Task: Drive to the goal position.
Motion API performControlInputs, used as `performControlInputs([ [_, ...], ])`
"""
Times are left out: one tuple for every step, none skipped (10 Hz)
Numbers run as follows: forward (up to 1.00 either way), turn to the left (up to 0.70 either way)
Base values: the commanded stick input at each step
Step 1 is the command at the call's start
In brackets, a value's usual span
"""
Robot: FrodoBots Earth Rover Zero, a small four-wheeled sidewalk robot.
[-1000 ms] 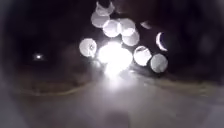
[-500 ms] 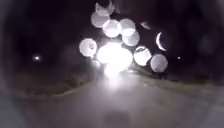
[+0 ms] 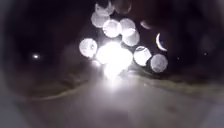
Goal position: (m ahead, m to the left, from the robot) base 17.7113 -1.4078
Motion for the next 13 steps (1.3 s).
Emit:
performControlInputs([
  [0.70, 0.14],
  [0.70, 0.14],
  [0.70, 0.14],
  [0.70, 0.14],
  [0.70, 0.11],
  [0.70, 0.04],
  [0.70, 0.00],
  [0.70, 0.00],
  [0.70, 0.00],
  [0.70, 0.00],
  [0.70, 0.00],
  [0.70, 0.00],
  [0.70, 0.00],
])
